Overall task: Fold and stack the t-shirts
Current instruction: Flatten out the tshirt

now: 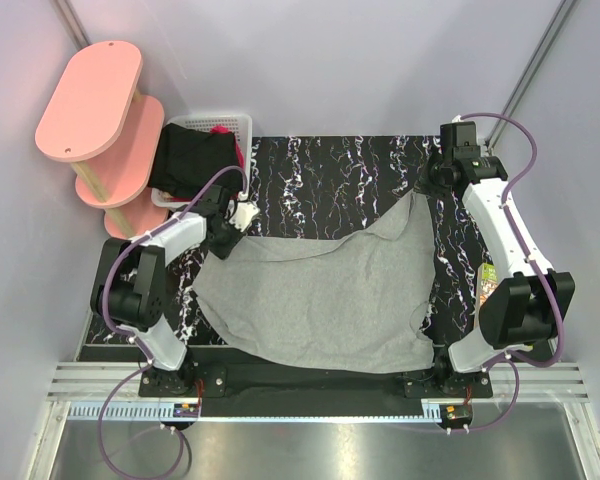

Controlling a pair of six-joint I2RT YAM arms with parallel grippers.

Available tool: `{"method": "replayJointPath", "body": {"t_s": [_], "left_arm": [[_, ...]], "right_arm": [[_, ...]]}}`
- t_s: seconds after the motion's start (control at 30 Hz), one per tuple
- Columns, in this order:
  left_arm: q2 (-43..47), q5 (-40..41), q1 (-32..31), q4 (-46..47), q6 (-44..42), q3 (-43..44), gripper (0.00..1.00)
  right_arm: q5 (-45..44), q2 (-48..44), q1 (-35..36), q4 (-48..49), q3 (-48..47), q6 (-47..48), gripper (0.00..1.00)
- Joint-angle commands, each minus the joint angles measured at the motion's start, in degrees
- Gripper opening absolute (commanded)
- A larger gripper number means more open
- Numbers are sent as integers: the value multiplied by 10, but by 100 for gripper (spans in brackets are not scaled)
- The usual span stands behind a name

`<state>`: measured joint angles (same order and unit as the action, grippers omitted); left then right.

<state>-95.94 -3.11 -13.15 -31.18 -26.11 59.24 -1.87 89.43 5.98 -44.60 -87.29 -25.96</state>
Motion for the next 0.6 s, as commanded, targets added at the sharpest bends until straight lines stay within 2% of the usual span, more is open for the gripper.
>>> {"method": "replayJointPath", "body": {"t_s": [0.0, 0.47, 0.53, 0.57], "left_arm": [[-19, -19, 3, 4, 11, 32, 27], [-19, -11, 3, 1, 9, 25, 37], [-21, -9, 3, 2, 7, 24, 36], [-27, -8, 3, 2, 7, 24, 26]], "right_arm": [[5, -22, -1, 22, -3, -5, 0], [6, -27, -1, 23, 5, -1, 0], [5, -28, -2, 24, 4, -2, 0], [5, -28, -2, 24, 4, -1, 0]]}}
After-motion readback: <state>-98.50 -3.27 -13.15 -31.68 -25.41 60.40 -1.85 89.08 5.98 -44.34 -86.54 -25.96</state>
